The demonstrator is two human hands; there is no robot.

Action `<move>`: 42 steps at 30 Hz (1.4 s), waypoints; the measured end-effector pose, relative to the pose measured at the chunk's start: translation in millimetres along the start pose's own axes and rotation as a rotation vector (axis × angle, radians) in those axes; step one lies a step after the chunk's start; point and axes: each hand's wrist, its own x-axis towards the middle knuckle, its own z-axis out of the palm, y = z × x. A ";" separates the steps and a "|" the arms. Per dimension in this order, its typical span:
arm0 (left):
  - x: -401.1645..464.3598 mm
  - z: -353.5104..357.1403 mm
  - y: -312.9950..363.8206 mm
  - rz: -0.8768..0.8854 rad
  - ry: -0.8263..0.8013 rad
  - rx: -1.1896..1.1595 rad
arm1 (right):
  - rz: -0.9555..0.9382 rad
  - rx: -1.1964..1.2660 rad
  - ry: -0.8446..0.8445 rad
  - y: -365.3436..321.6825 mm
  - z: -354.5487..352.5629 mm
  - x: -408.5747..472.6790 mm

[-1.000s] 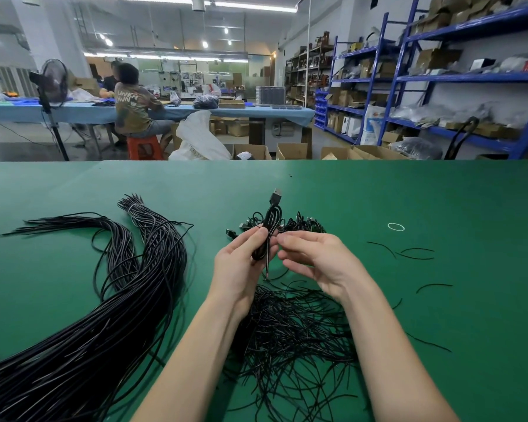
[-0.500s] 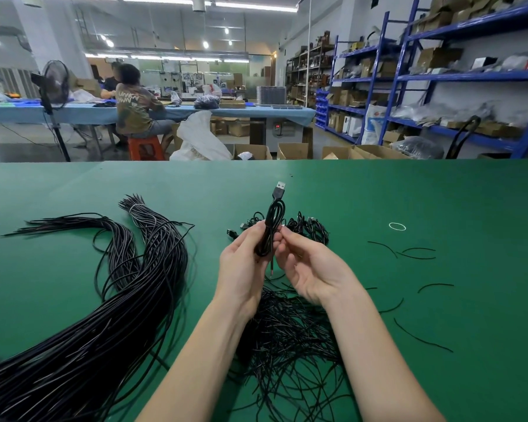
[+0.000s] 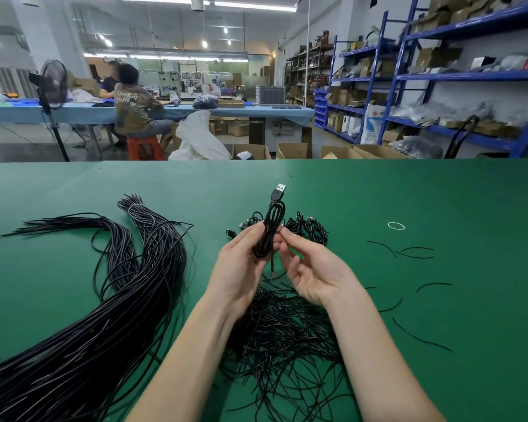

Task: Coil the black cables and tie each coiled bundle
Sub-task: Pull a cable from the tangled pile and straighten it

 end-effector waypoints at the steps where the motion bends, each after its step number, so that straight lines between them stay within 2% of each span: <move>1: 0.2 -0.5 -0.1 -0.005 -0.003 -0.002 | 0.002 -0.005 -0.003 -0.2 -0.9 0.1; 12: -4.7 3.0 7.3 -0.109 0.005 -0.114 | 0.033 0.010 -0.072 -2.9 -5.0 -1.5; 23: -1.3 0.3 5.2 -0.098 -0.005 -0.123 | 0.036 0.006 -0.081 -4.0 -8.4 1.5; 28: -3.5 -3.4 5.9 -0.097 -0.106 0.072 | 0.026 -0.012 -0.080 -5.7 -14.9 2.8; 32: -4.0 -13.7 13.4 -0.097 -0.298 0.297 | 0.041 -0.085 -0.136 -9.9 -26.8 2.9; 36: -6.1 -23.5 23.0 -0.090 -0.415 0.602 | -0.032 -0.460 -0.148 -16.6 -35.1 1.8; 39: -7.0 -24.8 25.3 -0.049 -0.399 0.904 | -0.110 -0.845 -0.101 -18.5 -34.1 -2.5; 42: -7.3 -18.9 23.6 0.000 -0.399 1.120 | -0.151 -0.997 -0.053 -25.1 -33.2 -10.1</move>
